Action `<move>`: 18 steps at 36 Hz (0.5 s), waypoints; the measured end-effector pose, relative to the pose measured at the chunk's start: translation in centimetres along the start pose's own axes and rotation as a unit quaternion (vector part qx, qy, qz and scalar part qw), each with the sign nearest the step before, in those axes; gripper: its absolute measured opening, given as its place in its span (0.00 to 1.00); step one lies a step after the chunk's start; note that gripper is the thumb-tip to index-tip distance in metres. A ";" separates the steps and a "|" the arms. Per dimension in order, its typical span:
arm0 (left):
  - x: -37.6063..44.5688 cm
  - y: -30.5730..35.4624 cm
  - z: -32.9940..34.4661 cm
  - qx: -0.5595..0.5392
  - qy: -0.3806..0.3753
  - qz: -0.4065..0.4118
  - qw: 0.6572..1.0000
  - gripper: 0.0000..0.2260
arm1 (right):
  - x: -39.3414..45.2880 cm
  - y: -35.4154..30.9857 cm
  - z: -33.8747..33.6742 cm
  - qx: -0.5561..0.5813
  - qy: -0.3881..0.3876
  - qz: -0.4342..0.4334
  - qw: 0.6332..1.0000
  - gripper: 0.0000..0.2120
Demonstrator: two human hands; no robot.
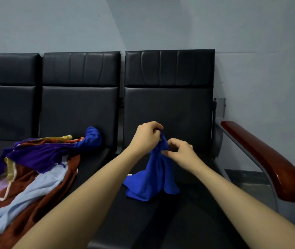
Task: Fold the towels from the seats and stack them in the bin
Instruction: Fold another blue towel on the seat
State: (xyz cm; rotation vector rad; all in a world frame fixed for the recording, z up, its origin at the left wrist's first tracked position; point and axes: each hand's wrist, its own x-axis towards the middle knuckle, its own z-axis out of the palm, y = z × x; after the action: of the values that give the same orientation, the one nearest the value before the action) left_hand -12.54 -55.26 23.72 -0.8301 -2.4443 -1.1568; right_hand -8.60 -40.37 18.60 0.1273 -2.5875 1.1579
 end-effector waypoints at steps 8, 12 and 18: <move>0.2 -0.6 -0.4 0.242 -0.022 0.069 0.968 0.14 | -0.5 -0.8 -0.4 0.110 0.009 -0.004 0.994 0.10; -0.2 -0.9 0.0 0.296 0.024 0.091 0.950 0.11 | -0.8 -1.2 -0.7 0.123 0.011 -0.016 0.992 0.13; -0.6 -0.9 0.0 0.229 0.044 0.082 0.969 0.11 | -0.9 -1.3 -1.2 0.118 0.029 -0.036 0.992 0.11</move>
State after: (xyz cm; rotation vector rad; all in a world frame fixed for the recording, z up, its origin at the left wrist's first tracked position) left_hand -12.64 -55.96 22.91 -0.7942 -2.3729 -0.5229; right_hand -7.22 -40.35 20.02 0.2327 -2.3679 1.4150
